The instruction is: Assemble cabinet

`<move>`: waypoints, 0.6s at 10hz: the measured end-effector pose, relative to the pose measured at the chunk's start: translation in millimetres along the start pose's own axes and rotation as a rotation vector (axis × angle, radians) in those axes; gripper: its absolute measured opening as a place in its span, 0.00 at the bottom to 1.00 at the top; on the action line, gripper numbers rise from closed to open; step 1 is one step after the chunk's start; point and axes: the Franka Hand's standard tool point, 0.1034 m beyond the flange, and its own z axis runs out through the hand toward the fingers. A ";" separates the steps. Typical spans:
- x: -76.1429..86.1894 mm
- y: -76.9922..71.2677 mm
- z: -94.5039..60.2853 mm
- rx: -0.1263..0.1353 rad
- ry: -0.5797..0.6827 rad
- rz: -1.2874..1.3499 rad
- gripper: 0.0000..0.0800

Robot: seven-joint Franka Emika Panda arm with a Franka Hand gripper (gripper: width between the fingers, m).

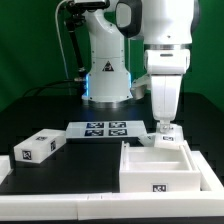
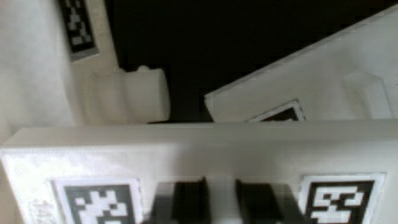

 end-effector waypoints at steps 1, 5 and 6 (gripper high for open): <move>0.5 2.4 2.9 -0.001 0.005 -0.010 0.09; -3.4 10.6 3.8 -0.013 0.014 -0.108 0.09; -2.8 10.4 3.7 -0.013 0.014 -0.107 0.09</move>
Offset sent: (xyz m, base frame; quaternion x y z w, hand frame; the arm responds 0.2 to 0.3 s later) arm 0.0196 0.0084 -0.0120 0.0199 0.0440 -0.0484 0.9977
